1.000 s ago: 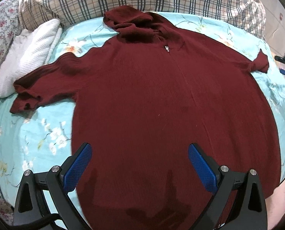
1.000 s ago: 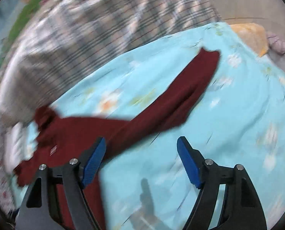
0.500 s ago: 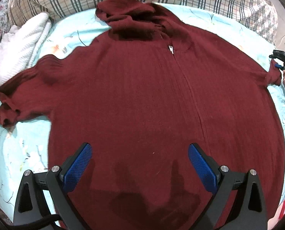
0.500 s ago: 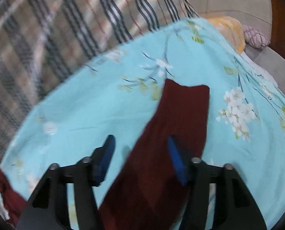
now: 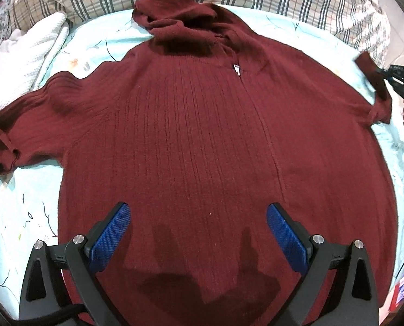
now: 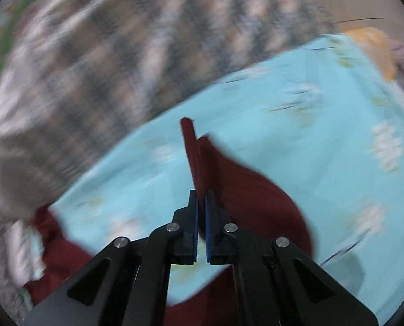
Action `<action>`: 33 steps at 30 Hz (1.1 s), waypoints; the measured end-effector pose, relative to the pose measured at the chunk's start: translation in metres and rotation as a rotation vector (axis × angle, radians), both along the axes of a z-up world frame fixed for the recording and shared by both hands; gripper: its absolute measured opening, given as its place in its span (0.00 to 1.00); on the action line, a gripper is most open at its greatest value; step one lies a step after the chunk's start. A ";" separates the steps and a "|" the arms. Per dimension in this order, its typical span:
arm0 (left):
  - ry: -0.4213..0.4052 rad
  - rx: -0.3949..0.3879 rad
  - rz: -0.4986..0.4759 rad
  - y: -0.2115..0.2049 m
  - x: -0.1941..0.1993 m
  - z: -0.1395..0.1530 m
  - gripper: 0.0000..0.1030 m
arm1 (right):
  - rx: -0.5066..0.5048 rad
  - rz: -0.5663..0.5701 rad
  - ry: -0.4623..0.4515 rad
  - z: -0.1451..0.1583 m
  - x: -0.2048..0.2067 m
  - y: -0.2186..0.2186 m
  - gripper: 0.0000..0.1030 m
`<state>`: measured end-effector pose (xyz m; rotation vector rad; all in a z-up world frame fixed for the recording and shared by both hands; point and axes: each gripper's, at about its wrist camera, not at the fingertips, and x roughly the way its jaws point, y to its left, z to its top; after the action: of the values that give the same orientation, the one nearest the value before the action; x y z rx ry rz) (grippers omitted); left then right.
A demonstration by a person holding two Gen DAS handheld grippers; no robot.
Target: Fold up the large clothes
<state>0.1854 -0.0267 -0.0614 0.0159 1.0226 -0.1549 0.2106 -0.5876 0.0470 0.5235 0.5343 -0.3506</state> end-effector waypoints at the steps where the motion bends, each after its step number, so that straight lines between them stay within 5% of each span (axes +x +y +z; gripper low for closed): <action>1: 0.002 -0.005 0.000 0.002 -0.002 0.001 0.98 | 0.006 0.037 -0.010 0.000 0.001 0.018 0.04; 10: -0.023 -0.120 0.046 0.047 -0.017 0.013 0.98 | 0.124 0.508 -0.029 -0.039 0.047 0.239 0.04; 18: -0.021 -0.199 0.119 0.100 -0.019 0.013 0.98 | 0.207 0.744 0.041 -0.097 0.081 0.389 0.04; 26: -0.005 -0.316 0.110 0.124 0.004 0.007 0.98 | 0.197 0.815 0.157 -0.139 0.077 0.420 0.08; 30: -0.001 -0.355 0.078 0.120 0.034 0.007 0.98 | 0.216 0.804 0.153 -0.140 0.067 0.413 0.30; 33: 0.014 -0.363 0.048 0.114 0.067 0.000 0.98 | 0.208 0.776 0.105 -0.127 0.052 0.402 0.35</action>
<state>0.2524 0.0871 -0.0612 -0.3393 0.9960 -0.2954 0.2626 -0.1856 -0.0801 0.4606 0.8344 0.4237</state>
